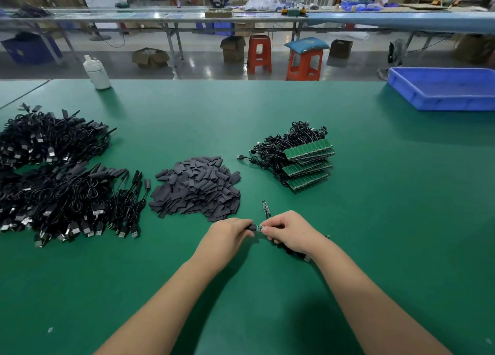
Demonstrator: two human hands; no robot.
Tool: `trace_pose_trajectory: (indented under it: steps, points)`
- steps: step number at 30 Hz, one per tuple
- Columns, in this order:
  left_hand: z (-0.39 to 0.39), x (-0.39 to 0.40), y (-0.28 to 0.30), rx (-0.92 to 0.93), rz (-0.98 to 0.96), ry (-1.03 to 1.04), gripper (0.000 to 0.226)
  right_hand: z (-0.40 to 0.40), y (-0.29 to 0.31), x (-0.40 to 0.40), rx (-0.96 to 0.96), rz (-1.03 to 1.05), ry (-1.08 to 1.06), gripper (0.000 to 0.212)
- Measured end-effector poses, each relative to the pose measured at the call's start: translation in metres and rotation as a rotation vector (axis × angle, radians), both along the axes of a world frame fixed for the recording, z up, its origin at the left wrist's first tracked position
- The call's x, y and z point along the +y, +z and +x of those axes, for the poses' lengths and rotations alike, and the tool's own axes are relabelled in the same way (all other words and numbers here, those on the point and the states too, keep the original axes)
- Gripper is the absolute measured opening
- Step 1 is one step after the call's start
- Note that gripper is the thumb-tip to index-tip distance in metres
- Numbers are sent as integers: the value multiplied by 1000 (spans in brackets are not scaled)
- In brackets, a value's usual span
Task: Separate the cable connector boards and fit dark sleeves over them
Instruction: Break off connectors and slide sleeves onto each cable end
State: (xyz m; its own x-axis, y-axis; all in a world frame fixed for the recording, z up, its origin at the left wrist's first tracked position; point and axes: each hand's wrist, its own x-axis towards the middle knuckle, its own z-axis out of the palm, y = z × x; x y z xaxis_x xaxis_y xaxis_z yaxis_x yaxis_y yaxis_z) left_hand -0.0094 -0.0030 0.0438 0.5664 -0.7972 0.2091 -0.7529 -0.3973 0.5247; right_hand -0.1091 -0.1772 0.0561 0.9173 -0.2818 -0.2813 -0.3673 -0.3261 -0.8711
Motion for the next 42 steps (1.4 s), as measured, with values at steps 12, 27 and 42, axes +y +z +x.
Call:
trace_pose_trajectory:
  steps: [12,27,42]
  points:
    - [-7,-1,-2,23,0,72,19,3,3,5,-105,-462,20,17]
    - [-2,0,4,742,-89,115,10,-5,-3,7,-368,-570,61,16]
    - [2,-2,4,625,-39,102,18,-4,-2,5,-93,-447,146,22]
